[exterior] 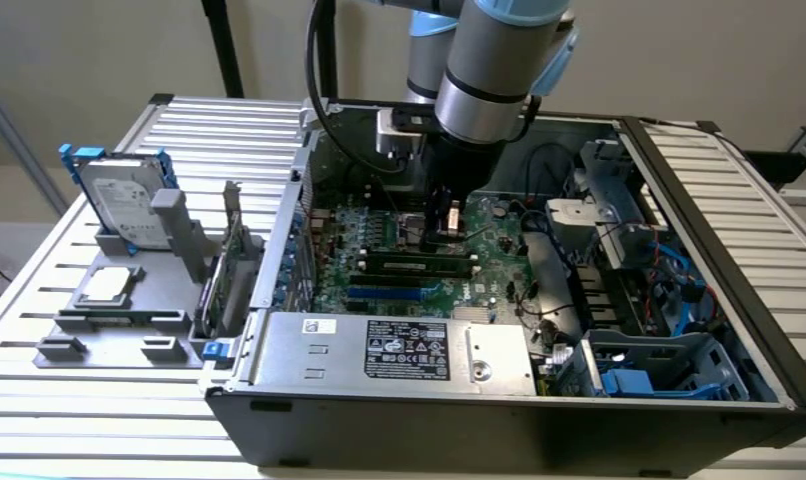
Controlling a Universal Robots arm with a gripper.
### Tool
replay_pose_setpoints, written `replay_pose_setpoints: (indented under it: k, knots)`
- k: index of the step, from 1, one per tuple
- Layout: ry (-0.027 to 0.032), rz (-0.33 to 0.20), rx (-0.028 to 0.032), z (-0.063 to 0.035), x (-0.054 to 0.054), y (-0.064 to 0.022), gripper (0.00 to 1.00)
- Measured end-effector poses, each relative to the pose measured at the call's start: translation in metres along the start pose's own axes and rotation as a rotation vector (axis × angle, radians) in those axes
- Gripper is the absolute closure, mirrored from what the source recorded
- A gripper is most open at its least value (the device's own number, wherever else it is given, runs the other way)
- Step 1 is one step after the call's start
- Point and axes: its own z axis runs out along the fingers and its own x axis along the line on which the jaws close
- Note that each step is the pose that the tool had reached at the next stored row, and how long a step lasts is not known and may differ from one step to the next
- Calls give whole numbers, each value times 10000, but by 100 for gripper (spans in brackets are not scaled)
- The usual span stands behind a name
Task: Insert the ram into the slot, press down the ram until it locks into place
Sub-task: 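Press down the ram until it locks into place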
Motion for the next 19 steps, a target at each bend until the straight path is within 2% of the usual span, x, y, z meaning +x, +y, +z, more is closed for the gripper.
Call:
replay_pose_setpoints:
  k: [8, 10, 12, 15, 16, 19]
  knots:
    - [0, -1, 0, 0, 0, 0, 90]
    - [4, 2, 14, -1, -10, 3, 90]
    - [2, 0, 57, 2, -32, 10, 90]
    - [8, 0, 177, 9, -47, 42, 90]
    - [12, 0, 242, 14, -48, 58, 90]
    - [24, -1, 504, 44, -53, 110, 90]
